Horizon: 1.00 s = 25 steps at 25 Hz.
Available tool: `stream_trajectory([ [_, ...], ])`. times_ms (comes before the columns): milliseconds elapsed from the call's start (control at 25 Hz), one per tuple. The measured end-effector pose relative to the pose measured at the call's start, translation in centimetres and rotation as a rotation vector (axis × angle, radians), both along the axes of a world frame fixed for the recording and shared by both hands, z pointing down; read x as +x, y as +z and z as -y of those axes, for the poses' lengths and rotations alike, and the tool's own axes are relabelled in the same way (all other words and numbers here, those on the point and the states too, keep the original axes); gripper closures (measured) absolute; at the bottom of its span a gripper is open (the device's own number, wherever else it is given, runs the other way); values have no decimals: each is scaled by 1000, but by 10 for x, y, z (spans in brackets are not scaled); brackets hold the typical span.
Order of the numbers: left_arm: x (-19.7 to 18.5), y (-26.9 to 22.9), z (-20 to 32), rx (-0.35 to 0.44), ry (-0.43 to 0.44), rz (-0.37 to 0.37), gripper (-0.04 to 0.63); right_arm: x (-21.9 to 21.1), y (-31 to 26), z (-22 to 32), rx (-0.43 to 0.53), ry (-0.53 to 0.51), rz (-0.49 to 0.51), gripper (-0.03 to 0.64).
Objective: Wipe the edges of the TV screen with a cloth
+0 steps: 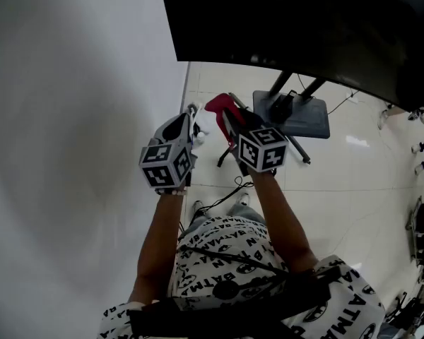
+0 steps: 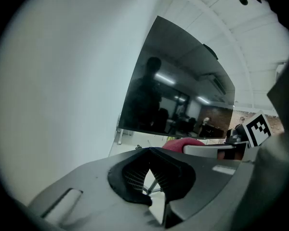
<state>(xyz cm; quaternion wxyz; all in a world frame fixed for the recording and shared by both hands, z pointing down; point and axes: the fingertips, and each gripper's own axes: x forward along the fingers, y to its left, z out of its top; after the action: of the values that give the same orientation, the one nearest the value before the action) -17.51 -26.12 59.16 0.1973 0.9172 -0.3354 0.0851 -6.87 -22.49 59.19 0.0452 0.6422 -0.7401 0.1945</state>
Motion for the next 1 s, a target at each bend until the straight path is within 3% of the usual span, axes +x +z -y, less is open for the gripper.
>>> stream_trajectory([
  [280,-4,4,21,-14,-4,9,593,-3,11,34,-3,-4,4,558],
  [560,-9,-2,53,-12,-9,6,594,-6,22,102,8,46,62,558],
  [1000,-33,-25,63,-17,-1,-31,594,-33,32,191,-2,135,256,558],
])
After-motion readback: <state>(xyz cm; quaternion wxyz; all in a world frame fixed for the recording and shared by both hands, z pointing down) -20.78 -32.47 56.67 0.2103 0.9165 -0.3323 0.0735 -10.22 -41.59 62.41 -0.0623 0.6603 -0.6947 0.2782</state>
